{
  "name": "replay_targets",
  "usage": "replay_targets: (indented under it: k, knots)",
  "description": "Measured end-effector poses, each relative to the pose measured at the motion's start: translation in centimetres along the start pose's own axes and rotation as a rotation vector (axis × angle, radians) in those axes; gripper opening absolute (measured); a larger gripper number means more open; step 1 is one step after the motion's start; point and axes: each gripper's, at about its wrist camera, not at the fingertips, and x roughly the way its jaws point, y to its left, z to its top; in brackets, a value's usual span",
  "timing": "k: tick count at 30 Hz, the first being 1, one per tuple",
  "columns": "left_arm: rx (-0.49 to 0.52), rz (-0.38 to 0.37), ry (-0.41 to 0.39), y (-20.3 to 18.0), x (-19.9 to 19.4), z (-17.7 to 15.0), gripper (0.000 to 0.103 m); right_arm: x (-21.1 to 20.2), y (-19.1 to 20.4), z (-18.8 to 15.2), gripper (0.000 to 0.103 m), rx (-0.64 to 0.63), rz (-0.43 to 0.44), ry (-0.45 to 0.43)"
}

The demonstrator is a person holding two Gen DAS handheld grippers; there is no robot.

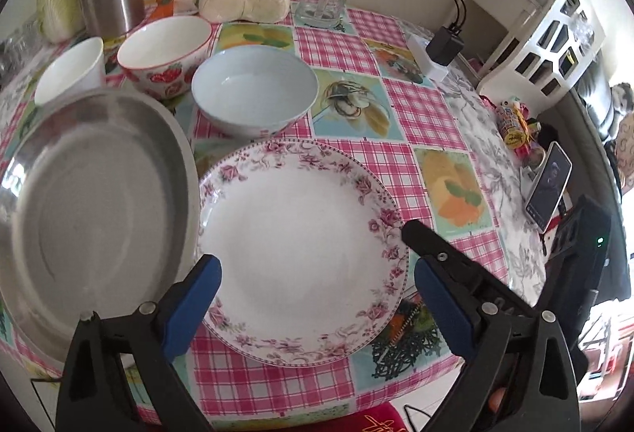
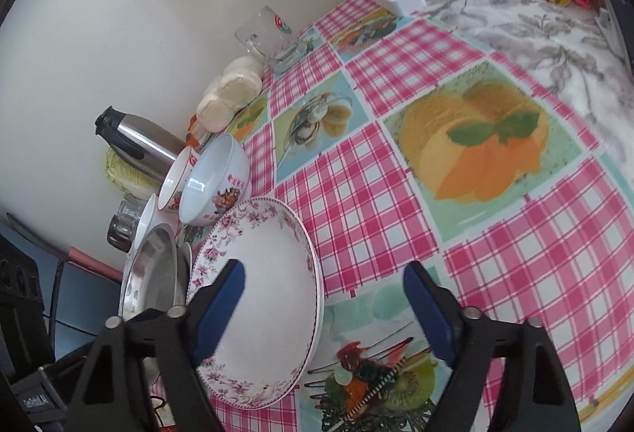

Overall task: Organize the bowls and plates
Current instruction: 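Move the right tool to the pink-floral plate rim and close on it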

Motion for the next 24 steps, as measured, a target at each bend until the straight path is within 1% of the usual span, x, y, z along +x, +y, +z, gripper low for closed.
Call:
replay_targets:
  k: [1,3,4,5,6,8,10,11,14,15,19,21,24]
  knots:
    - [-0.013,-0.004,0.000,0.1,0.1,0.0,0.098,0.2,-0.1,0.0,0.068,0.001,0.008,0.009]
    - [-0.051,-0.006,0.000,0.4,0.3,-0.2,0.097,0.6,-0.2,-0.1,0.067,0.012,0.022,0.020]
    - [-0.076,-0.001,0.002,0.7,0.4,-0.3,0.097,0.8,-0.2,-0.1,0.062,0.018,0.032,0.024]
    - [-0.097,0.000,0.006,1.0,0.5,-0.4,0.096,1.0,-0.3,-0.2,0.054,0.022,0.042,0.028]
    - [-0.118,-0.004,0.015,1.3,0.7,-0.5,0.095,1.2,-0.3,-0.2,0.051,0.023,0.049,0.035]
    - [-0.157,-0.018,0.036,1.7,1.2,-0.8,0.090,1.8,0.0,-0.2,0.040,0.016,0.051,0.051]
    - [-0.182,-0.028,0.050,2.1,1.5,-1.1,0.088,2.3,0.3,-0.3,0.034,0.004,0.053,0.067]
    - [-0.192,-0.028,0.053,2.2,1.6,-1.2,0.088,2.5,0.5,-0.4,0.030,0.000,0.054,0.072]
    - [-0.210,-0.018,0.054,2.5,1.5,-1.3,0.088,3.2,0.8,-0.5,0.024,-0.011,0.062,0.086]
    - [-0.213,-0.017,0.056,2.5,1.6,-1.3,0.088,3.4,0.8,-0.6,0.023,-0.013,0.052,0.090]
    - [-0.215,-0.014,0.065,2.6,1.7,-1.3,0.088,3.6,0.3,-0.6,0.008,0.006,0.037,0.085]
    - [-0.214,-0.012,0.066,2.6,1.7,-1.3,0.088,3.6,-0.2,-0.5,0.008,0.023,0.055,0.085]
    - [-0.214,-0.011,0.068,2.7,1.7,-1.3,0.088,3.3,-0.2,-0.5,0.008,0.016,0.041,0.076]
